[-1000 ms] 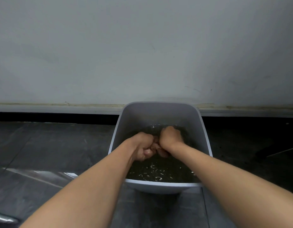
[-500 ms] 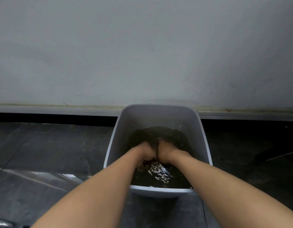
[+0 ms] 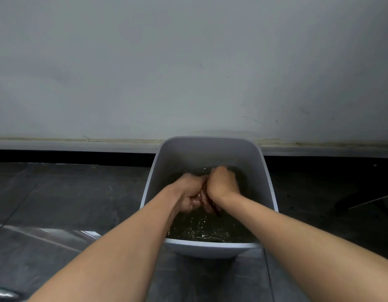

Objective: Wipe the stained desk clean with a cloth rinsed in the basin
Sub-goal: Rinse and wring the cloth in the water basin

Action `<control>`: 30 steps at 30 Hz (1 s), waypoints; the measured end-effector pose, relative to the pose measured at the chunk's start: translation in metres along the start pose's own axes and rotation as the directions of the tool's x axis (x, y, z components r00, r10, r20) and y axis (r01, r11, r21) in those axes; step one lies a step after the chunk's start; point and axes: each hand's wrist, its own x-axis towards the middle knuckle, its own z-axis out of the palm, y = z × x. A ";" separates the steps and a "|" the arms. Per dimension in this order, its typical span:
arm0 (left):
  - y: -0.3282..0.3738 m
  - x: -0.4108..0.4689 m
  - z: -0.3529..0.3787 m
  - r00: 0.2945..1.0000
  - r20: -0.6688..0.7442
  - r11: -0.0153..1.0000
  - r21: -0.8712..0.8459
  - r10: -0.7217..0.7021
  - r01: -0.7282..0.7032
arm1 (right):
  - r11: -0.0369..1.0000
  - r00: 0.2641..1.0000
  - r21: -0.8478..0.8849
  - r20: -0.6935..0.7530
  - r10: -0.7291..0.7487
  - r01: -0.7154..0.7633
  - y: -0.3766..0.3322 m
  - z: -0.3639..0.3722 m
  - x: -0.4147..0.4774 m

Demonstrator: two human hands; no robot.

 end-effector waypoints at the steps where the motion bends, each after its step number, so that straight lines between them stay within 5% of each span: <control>1: 0.001 -0.001 0.000 1.000 0.013 1.000 -0.023 0.019 -0.019 | 1.000 1.000 -0.002 -0.005 0.017 -0.017 0.000 -0.001 0.006; 3: 0.004 -0.003 -0.006 0.999 -0.002 0.996 -0.073 0.051 -0.051 | 0.996 0.997 0.063 0.047 0.062 -0.065 0.000 -0.006 0.017; 6: 0.011 -0.009 -0.016 0.996 0.004 0.989 -0.121 0.090 -0.089 | 0.927 0.932 0.312 0.351 0.092 -0.209 -0.005 -0.025 0.022; 8: 0.013 -0.010 -0.018 0.994 0.043 0.989 -0.113 0.099 -0.094 | 0.939 0.854 0.251 0.514 0.076 -0.234 -0.004 -0.038 0.023; 10: 0.012 -0.012 -0.017 0.993 0.036 0.991 -0.086 0.109 -0.106 | 0.965 0.864 0.191 0.500 0.062 -0.180 -0.002 -0.042 0.024; 16: 0.005 -0.015 -0.011 0.987 0.093 0.991 0.022 0.129 -0.132 | 0.881 0.926 0.396 0.362 0.110 -0.260 -0.003 -0.041 0.023; 21: 0.000 -0.009 -0.008 0.981 0.170 0.995 0.018 0.097 -0.101 | 0.949 0.974 0.267 0.195 0.119 -0.169 0.002 -0.033 0.022; 25: -0.009 0.003 -0.009 0.982 0.113 0.957 0.233 0.152 -0.175 | 0.997 0.981 0.000 0.178 0.074 -0.075 0.008 -0.027 0.021; 30: -0.018 0.013 -0.005 0.943 0.047 0.620 0.742 0.330 -0.254 | 0.875 0.918 -0.400 0.381 -0.111 0.273 0.021 -0.012 0.025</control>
